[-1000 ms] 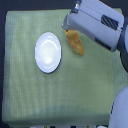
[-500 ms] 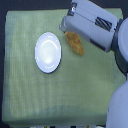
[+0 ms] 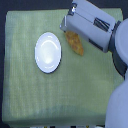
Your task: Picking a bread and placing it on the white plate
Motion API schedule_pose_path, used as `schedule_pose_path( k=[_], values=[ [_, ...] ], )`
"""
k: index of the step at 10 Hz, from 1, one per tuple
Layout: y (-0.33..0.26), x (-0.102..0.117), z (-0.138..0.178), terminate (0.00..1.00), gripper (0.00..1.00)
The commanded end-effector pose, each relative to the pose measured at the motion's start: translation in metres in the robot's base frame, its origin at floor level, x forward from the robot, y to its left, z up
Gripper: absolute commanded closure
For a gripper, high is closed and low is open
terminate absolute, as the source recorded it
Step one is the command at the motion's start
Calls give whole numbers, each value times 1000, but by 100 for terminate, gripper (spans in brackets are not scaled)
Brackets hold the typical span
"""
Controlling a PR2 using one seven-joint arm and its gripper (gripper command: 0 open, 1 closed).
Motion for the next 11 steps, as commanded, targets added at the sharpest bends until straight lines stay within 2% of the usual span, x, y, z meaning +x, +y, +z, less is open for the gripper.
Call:
schedule_pose_path(
  k=[1,5,6,11],
  values=[
    [5,-2,-30,0,0],
    [17,-2,-34,0,0],
    [15,-3,-32,0,100],
    [11,4,-21,0,100]
  ],
)
